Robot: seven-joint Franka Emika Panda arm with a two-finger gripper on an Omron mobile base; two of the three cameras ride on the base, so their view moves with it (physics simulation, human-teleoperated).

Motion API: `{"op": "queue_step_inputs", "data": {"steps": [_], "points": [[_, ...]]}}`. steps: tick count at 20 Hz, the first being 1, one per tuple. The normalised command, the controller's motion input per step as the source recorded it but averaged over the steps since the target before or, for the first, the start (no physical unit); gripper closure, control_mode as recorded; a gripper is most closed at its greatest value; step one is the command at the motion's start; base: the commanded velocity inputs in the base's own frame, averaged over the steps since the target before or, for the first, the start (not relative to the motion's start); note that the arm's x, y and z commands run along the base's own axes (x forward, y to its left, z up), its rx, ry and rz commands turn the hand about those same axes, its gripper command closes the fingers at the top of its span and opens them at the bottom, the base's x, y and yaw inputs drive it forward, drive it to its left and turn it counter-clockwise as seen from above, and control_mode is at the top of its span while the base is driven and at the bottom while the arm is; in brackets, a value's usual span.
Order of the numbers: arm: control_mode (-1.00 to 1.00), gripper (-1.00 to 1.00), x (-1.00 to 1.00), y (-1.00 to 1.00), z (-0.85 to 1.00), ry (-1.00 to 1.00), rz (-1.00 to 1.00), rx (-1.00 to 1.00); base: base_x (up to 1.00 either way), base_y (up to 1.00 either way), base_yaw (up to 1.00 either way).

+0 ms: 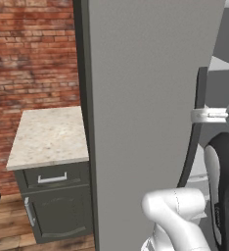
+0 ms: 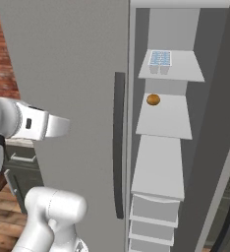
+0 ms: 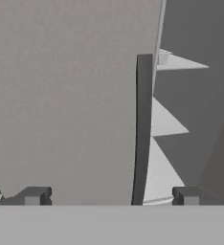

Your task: Open the freezer door, pick up the ice cube tray from the freezer, and place it on the dining counter.

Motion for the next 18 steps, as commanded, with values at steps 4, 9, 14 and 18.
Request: {"op": "queue_step_inputs", "data": {"steps": [4, 9, 14, 18], "points": [[-1.00, -1.00, -0.12, 0.25, 0.00, 0.04, 0.10, 0.01, 0.00, 0.00, 0.00], [-1.00, -1.00, -0.12, 0.20, 0.00, 0.07, 0.11, 0.03, 0.00, 0.00, 0.00], [-1.00, -1.00, -0.18, 0.11, -0.04, 0.03, 0.07, 0.03, 0.00, 0.00, 0.00], [-1.00, -1.00, -0.03, 0.00, 0.00, 0.00, 0.00, 0.00, 0.00, 0.00, 0.00]]}}
